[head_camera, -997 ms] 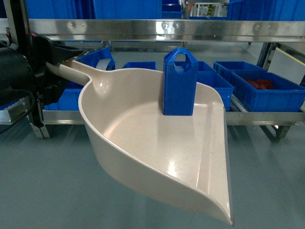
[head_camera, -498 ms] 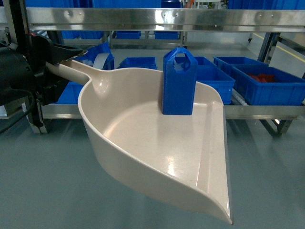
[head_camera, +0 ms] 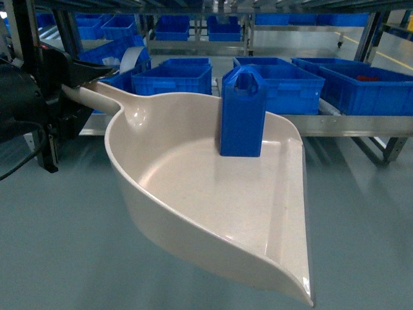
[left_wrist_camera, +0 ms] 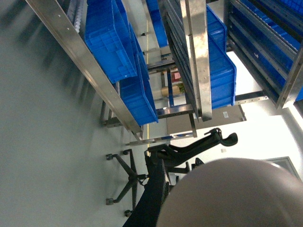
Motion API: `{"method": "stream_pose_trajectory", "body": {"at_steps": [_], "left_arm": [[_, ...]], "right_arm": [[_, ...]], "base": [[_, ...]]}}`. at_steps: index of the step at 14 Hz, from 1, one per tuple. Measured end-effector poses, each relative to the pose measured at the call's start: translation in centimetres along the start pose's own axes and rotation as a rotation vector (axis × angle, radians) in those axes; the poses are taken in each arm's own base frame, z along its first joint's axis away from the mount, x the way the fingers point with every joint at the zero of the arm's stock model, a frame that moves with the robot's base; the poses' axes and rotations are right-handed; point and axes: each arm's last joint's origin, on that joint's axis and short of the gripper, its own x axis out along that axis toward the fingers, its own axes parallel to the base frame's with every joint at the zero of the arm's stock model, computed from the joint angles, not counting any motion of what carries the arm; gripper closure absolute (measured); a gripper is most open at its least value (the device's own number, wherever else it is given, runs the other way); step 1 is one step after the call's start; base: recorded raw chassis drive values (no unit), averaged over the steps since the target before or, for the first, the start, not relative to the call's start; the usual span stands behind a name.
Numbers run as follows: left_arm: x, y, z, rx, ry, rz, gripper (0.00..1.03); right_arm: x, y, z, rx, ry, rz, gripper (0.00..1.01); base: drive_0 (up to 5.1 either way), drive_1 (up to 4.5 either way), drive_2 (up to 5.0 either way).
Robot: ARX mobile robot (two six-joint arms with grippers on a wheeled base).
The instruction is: Place part in tray to right shelf
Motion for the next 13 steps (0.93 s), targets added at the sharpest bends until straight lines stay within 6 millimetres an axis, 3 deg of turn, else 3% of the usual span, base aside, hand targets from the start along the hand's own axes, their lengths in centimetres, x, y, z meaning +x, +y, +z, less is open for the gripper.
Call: {"method": "stream_pose_trajectory", "body": {"at_steps": [13], "left_arm": [[-0.03, 0.04, -0.02, -0.001, 0.0, 0.002, 0.91]], "right_arm": [[0.0, 0.0, -0.01, 0.003, 0.002, 0.0, 0.03]], "base": [[0.0, 0.0, 0.0]]}}
